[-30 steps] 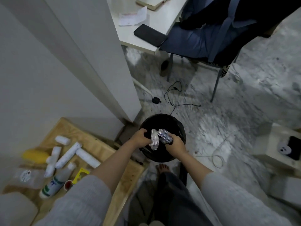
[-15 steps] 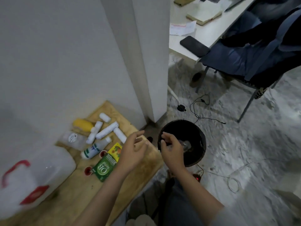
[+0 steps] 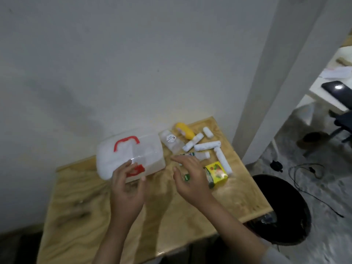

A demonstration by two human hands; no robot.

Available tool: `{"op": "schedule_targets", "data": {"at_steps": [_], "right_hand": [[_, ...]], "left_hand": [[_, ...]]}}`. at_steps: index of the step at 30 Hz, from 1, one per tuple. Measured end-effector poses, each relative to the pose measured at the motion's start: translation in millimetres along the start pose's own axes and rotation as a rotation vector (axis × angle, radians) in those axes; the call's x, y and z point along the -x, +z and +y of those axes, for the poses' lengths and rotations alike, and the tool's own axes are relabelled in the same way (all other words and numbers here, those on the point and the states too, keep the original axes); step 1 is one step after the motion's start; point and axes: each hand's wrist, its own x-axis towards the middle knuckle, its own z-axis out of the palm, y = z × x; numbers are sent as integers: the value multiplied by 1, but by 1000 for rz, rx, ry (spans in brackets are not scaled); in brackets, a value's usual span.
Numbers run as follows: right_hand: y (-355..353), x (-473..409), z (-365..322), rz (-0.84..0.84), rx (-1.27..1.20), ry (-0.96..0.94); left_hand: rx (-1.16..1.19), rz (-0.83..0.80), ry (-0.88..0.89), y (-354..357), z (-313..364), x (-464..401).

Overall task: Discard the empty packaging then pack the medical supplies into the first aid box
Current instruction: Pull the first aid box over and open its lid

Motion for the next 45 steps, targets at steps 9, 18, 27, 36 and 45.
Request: {"op": "schedule_targets", "data": {"at_steps": [9, 18, 27, 36, 45], "right_hand": [[87, -3, 17, -214, 228, -335], [111, -3, 44, -158, 307, -414], [116, -6, 52, -1, 405, -550], [101, -20, 36, -4, 330, -597], [90, -64, -5, 142, 323, -739]], "left_hand": [[-197, 115, 62, -32, -112, -10], [-26, 180, 129, -8, -150, -11], [-29, 188, 134, -10, -148, -12], [-57, 262, 68, 4, -134, -11], [73, 348, -141, 13, -111, -14]]}}
